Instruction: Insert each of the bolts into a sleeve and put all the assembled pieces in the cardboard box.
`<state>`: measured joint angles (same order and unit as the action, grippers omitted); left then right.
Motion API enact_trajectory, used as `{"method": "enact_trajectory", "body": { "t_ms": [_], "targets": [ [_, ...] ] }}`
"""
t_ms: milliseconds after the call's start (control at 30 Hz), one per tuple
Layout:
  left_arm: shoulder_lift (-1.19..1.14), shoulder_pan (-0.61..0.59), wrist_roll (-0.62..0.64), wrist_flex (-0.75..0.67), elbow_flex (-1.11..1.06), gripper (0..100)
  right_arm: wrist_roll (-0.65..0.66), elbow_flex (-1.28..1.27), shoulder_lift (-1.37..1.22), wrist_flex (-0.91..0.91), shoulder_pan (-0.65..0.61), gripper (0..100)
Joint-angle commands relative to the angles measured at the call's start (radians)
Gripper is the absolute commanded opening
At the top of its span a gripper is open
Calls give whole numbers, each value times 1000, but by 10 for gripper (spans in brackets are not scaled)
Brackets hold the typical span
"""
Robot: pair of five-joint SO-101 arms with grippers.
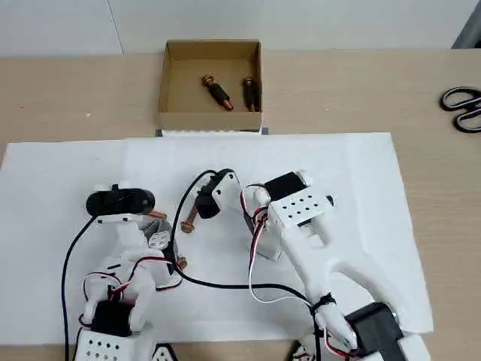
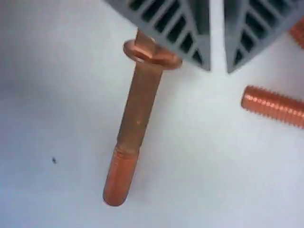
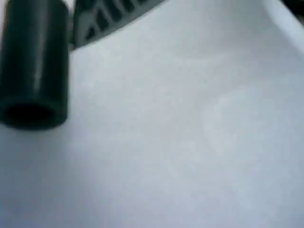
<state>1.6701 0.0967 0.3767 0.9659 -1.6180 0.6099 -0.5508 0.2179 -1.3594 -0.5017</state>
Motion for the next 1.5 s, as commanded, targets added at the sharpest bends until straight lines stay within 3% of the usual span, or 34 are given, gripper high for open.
{"method": "enact_trajectory", "body": {
  "t_ms": [0,633,1133,1467],
  "targets": [
    [3,-5,8,-15,4,6,8,3,28,16,-7,186],
    [3,-5,8,-15,4,6,18,-158,30,150,-7,186],
    [3,-5,8,-15,4,6,77,-98,30,137,-10,186],
    [3,-5,8,-15,4,6,61,-98,31,102,-91,186]
  ]
}}
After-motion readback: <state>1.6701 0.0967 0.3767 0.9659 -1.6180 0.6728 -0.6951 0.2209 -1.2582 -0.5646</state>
